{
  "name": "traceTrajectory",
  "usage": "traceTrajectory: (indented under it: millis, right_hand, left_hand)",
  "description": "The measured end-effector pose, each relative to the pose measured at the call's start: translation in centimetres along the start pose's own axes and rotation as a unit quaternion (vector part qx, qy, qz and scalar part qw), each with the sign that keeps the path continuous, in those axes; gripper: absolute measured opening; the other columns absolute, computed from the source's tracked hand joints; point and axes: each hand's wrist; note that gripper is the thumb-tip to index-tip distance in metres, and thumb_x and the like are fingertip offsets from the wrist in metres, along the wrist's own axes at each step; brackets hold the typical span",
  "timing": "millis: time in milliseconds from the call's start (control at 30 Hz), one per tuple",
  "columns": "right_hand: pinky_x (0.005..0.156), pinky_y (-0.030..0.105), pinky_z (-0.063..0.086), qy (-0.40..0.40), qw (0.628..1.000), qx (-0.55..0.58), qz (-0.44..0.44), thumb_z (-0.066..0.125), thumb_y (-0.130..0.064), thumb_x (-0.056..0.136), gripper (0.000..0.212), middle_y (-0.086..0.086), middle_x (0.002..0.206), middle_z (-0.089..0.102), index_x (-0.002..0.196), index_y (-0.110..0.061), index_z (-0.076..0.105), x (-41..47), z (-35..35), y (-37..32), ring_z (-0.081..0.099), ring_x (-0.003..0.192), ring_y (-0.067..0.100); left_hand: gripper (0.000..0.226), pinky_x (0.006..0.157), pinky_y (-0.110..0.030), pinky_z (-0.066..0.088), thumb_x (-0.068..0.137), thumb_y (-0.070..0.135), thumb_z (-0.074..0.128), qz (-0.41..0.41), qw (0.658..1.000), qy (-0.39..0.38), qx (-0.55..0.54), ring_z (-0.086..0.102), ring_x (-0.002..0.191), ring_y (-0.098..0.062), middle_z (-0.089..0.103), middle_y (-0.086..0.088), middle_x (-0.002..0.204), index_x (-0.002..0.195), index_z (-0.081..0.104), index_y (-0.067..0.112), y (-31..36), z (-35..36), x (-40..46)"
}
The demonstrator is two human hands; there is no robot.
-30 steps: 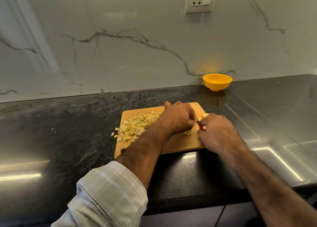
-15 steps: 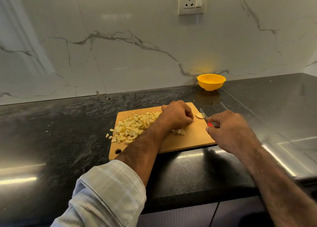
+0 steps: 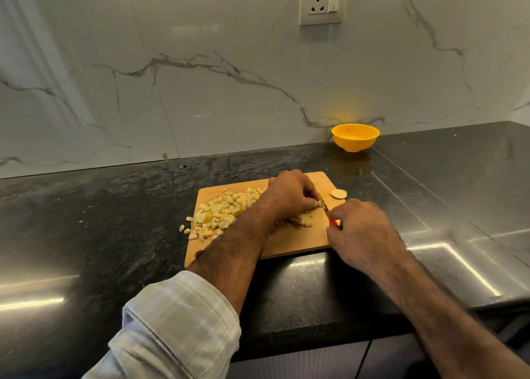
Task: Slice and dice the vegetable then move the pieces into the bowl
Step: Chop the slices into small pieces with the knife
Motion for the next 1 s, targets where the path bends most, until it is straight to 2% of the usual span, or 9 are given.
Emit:
traceTrajectory:
  millis: [167,267,367,467,567,700,833,900,1000]
  right_hand:
    - [0.055,0.02,0.036,0.022,0.999,-0.024,-0.013,0.069,-0.026,0.091,0.021,-0.003,0.105,0.063,0.112,-0.027,0.072,1.1,0.3,-0.5,0.055,0.087,0.013]
    - [0.053,0.021,0.035,0.022,0.999,-0.026,-0.013,0.069,-0.027,0.091,0.008,-0.002,0.101,0.061,0.098,-0.026,0.068,1.9,-0.1,-0.8,0.051,0.08,0.01]
    - [0.061,0.022,0.047,0.0,0.999,-0.036,-0.023,0.071,-0.027,0.091,0.02,-0.005,0.099,0.062,0.112,-0.026,0.074,0.5,-0.4,-0.3,0.057,0.085,0.011]
    - [0.079,0.031,0.058,0.0,1.0,-0.014,-0.023,0.072,-0.03,0.092,0.033,-0.004,0.113,0.067,0.126,-0.029,0.071,-1.4,-1.4,0.5,0.062,0.098,0.015]
    - [0.077,0.032,0.058,0.012,1.0,-0.013,-0.013,0.071,-0.028,0.094,0.035,-0.003,0.112,0.067,0.128,-0.028,0.07,-1.7,-1.9,0.8,0.062,0.095,0.015]
    - [0.074,0.027,0.048,0.03,0.999,-0.016,-0.009,0.067,-0.027,0.093,0.039,-0.002,0.12,0.062,0.132,-0.027,0.066,-1.3,-0.5,0.1,0.058,0.1,0.015]
    - [0.071,0.024,0.044,0.04,0.997,0.018,-0.06,0.064,-0.027,0.094,0.035,-0.003,0.119,0.065,0.128,-0.026,0.069,-0.6,0.8,-1.3,0.058,0.1,0.015]
    - [0.069,0.024,0.046,0.059,0.995,0.038,-0.073,0.063,-0.031,0.095,0.032,-0.004,0.116,0.068,0.126,-0.028,0.071,0.0,0.6,-1.2,0.059,0.097,0.014]
    - [0.076,0.031,0.053,0.092,0.992,0.065,-0.056,0.065,-0.036,0.093,0.034,-0.004,0.112,0.071,0.126,-0.029,0.073,0.4,-0.5,0.4,0.062,0.098,0.016]
  left_hand:
    - [0.006,0.103,-0.051,0.053,0.088,0.019,0.084,0.005,1.0,-0.003,0.008,0.066,0.093,-0.007,0.076,0.013,0.088,0.086,0.083,0.025,0.1,-0.1,0.2]
    - [0.006,0.108,-0.052,0.045,0.09,0.023,0.082,0.013,1.0,0.0,0.026,0.063,0.095,-0.005,0.075,0.016,0.089,0.086,0.082,0.027,0.3,-0.2,0.2]
    - [0.005,0.108,-0.051,0.033,0.094,0.032,0.078,0.022,0.994,0.011,0.109,0.058,0.102,-0.005,0.074,0.018,0.098,0.094,0.082,0.031,0.7,-0.5,-0.2]
    - [0.01,0.108,-0.05,0.025,0.095,0.036,0.076,0.033,0.99,0.035,0.134,0.054,0.111,-0.006,0.071,0.019,0.112,0.104,0.08,0.034,0.2,-1.0,-0.7]
    - [0.01,0.107,-0.048,0.021,0.096,0.034,0.076,0.043,0.99,0.082,0.103,0.053,0.11,-0.004,0.071,0.021,0.112,0.105,0.079,0.036,-1.0,-1.9,-1.4]
    - [0.007,0.102,-0.046,0.022,0.096,0.038,0.073,0.046,0.985,0.141,0.089,0.058,0.105,-0.003,0.072,0.023,0.101,0.1,0.078,0.034,-2.3,-2.9,-2.0]
    - [0.015,0.096,-0.042,0.021,0.098,0.044,0.068,0.06,0.974,0.195,0.098,0.063,0.102,-0.006,0.074,0.021,0.097,0.099,0.079,0.034,-2.5,-2.7,-1.6]
    - [0.015,0.095,-0.042,0.023,0.098,0.043,0.067,0.06,0.968,0.217,0.11,0.062,0.105,-0.008,0.075,0.019,0.099,0.101,0.079,0.034,-2.7,-2.6,-1.5]
    - [0.018,0.103,-0.047,0.026,0.1,0.044,0.064,0.058,0.967,0.21,0.135,0.056,0.116,-0.011,0.074,0.017,0.111,0.111,0.077,0.035,-2.1,-2.3,-1.7]
Point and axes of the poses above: each hand's wrist, its own x-axis towards the middle knuckle, its own z-axis out of the palm, y = z × x
